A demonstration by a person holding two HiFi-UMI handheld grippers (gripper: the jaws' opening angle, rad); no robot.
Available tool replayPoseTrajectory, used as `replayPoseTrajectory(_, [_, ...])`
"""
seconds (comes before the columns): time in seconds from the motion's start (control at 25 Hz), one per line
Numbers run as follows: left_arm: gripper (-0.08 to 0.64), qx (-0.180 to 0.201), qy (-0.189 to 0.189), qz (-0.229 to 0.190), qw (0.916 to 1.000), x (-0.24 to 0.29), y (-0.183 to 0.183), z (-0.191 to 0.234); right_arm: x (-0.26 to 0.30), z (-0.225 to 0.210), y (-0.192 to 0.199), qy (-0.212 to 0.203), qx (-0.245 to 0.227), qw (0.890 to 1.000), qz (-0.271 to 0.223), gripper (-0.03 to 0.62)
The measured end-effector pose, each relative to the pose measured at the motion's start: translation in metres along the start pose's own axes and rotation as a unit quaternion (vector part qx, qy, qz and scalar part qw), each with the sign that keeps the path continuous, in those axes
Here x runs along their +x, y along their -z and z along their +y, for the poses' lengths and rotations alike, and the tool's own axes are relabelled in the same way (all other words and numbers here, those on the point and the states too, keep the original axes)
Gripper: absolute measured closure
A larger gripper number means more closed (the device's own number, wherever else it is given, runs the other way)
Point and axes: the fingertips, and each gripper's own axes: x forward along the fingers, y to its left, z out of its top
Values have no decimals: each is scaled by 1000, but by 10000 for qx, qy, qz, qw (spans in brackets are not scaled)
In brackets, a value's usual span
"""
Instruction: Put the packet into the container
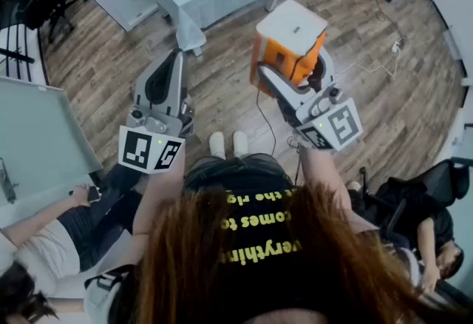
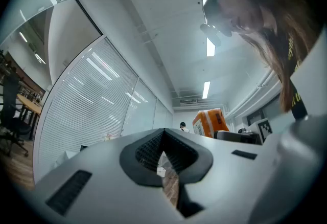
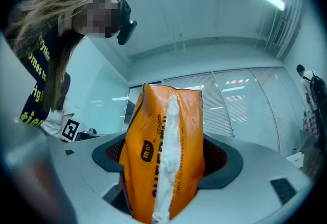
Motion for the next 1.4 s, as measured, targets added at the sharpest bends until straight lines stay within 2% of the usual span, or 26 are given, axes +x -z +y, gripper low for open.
replayPoseTrajectory(0.76, [558,22,46,-10,10000,39,12,-9,-2,-38,-7,-29,24,10000,-68,209])
replayPoseTrajectory(1.4, [558,147,-289,-76,9994,62,18,10,3,-85,-10,48,87,9998,-160,209])
